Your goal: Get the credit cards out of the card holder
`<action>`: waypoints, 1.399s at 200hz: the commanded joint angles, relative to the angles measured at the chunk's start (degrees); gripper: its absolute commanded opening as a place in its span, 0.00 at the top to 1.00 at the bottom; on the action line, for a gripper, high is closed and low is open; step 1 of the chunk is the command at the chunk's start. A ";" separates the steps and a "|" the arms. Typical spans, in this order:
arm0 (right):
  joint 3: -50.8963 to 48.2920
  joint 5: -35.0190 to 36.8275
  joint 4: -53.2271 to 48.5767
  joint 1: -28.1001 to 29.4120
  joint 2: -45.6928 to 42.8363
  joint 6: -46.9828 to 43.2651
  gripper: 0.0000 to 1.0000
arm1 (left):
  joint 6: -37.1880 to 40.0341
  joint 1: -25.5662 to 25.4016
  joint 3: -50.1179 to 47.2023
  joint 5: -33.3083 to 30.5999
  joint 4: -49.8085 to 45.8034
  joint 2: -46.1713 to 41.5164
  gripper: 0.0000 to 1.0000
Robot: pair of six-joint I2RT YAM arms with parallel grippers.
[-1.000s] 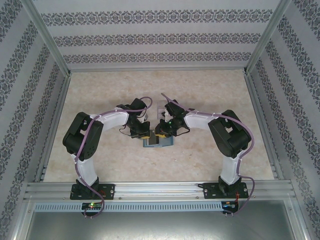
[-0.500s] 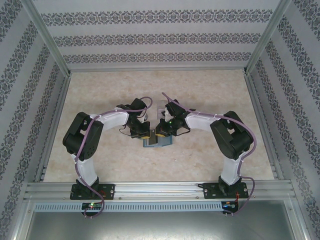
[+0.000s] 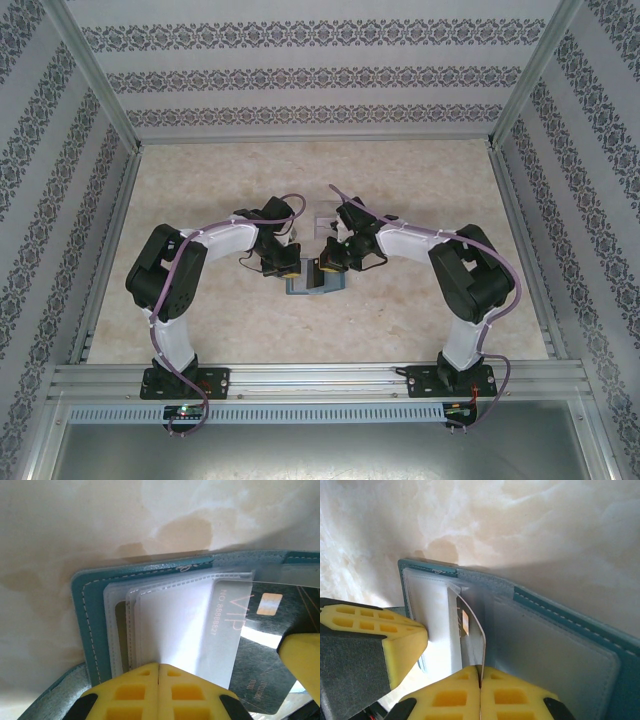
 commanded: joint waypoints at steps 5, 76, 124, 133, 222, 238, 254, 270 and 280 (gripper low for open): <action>-0.36 6.42 -6.81 -0.60 -1.63 -2.23 0.92 | 1.28 -0.32 -0.38 -4.64 -5.60 1.90 0.96; 0.71 7.47 -9.07 -0.13 -4.19 -3.85 0.93 | 0.94 -0.40 2.25 -3.83 -6.32 -0.25 0.95; 1.09 5.72 -6.92 0.16 -5.14 -3.05 0.93 | -0.46 -0.48 3.29 -3.11 -3.54 -3.35 0.89; 1.13 5.52 -6.63 0.25 -5.75 -2.94 0.94 | -0.53 -0.48 3.52 -3.28 -2.79 -3.78 0.88; 1.36 6.29 -6.85 -0.44 -12.06 -5.25 0.99 | -4.76 -0.41 -1.48 -5.53 11.59 -8.99 0.87; 1.89 6.76 -7.60 -0.89 -12.82 -6.97 1.00 | -4.85 -0.47 -2.66 -5.29 13.46 -8.84 0.87; 2.94 7.47 -9.06 -1.11 -13.36 -10.89 1.00 | -4.78 -0.41 -3.66 -5.06 14.75 -8.25 0.88; 3.55 8.54 -9.70 -1.50 -13.86 -15.90 1.00 | -4.26 -0.41 -4.14 -4.44 14.26 -8.04 0.88; 4.01 9.25 -10.36 -1.90 -13.94 -18.91 1.00 | -4.05 -0.47 -4.26 -4.00 13.88 -7.99 0.88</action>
